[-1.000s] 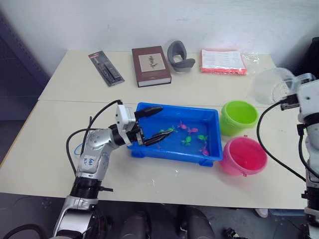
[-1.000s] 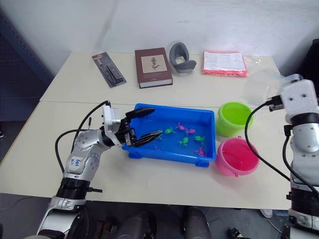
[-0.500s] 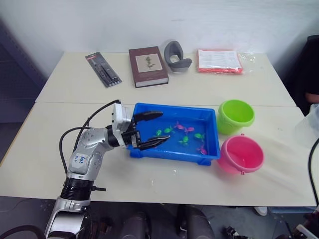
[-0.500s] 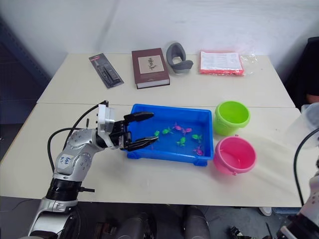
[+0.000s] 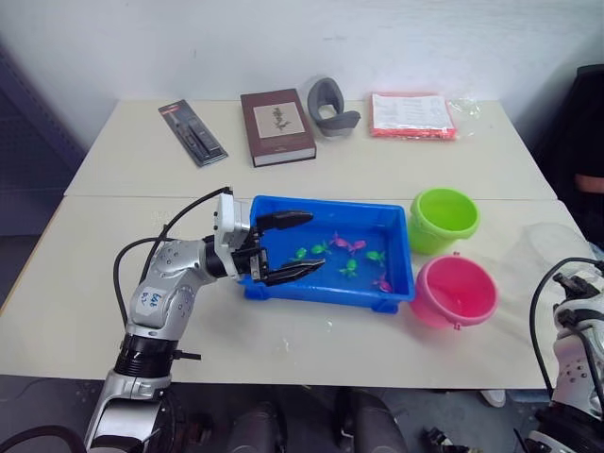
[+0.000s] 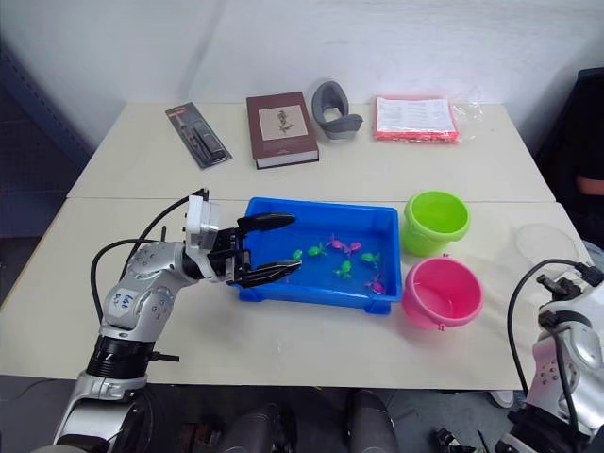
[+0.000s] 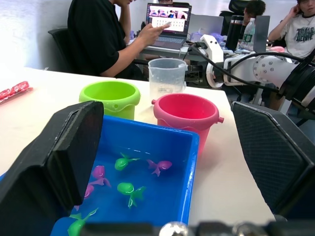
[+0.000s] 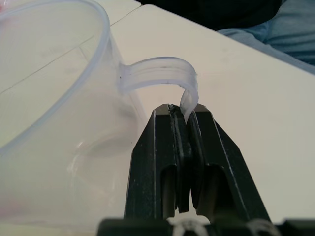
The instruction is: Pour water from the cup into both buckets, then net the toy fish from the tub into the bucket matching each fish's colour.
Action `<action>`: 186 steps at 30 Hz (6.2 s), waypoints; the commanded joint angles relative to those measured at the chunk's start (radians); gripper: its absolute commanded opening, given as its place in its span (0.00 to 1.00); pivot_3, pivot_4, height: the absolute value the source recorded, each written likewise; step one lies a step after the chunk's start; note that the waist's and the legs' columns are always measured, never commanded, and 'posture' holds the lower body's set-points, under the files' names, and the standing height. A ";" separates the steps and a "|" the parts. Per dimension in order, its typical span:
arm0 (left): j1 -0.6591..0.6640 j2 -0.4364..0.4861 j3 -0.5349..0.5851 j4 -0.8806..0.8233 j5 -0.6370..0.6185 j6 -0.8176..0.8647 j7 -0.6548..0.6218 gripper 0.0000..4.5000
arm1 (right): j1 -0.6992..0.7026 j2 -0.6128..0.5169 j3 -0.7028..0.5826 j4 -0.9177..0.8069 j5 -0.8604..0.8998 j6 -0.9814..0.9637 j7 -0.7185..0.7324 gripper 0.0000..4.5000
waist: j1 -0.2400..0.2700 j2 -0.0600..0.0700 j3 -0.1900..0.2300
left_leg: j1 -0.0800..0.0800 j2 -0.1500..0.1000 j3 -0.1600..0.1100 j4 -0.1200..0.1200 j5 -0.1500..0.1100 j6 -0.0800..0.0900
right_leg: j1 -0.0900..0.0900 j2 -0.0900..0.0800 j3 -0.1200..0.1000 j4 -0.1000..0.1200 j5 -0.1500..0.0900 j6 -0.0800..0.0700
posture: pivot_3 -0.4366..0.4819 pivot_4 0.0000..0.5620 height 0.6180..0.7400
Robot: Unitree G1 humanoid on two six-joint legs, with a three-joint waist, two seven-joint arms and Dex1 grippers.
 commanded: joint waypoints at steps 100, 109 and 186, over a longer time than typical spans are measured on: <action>-0.131 0.516 0.080 0.261 0.136 -0.037 -0.443 0.01 | 0.147 -0.623 0.604 -0.733 0.429 0.100 0.713 1.00 | 0.024 -0.016 0.000 | 0.001 0.005 -0.002 0.004 -0.006 -0.006 | 0.000 -0.006 -0.009 -0.004 -0.004 -0.007 | 0.48 0.27 1.00; -0.304 0.410 -0.229 0.164 0.216 -0.047 -0.499 0.01 | -0.148 -0.531 0.831 -0.626 0.574 0.413 0.546 1.00 | 0.024 -0.018 0.001 | -0.002 0.002 -0.001 0.003 -0.005 -0.002 | -0.001 0.000 -0.012 0.000 -0.003 -0.005 | 0.48 0.27 1.00; -0.186 0.126 -0.014 0.374 0.144 -0.063 -0.300 0.99 | 0.069 -0.674 0.507 -0.505 1.386 0.549 -0.351 0.00 | 0.026 -0.021 0.001 | -0.020 0.000 -0.002 0.020 -0.004 0.004 | -0.014 -0.003 -0.015 0.008 0.001 0.001 | 0.48 0.27 1.00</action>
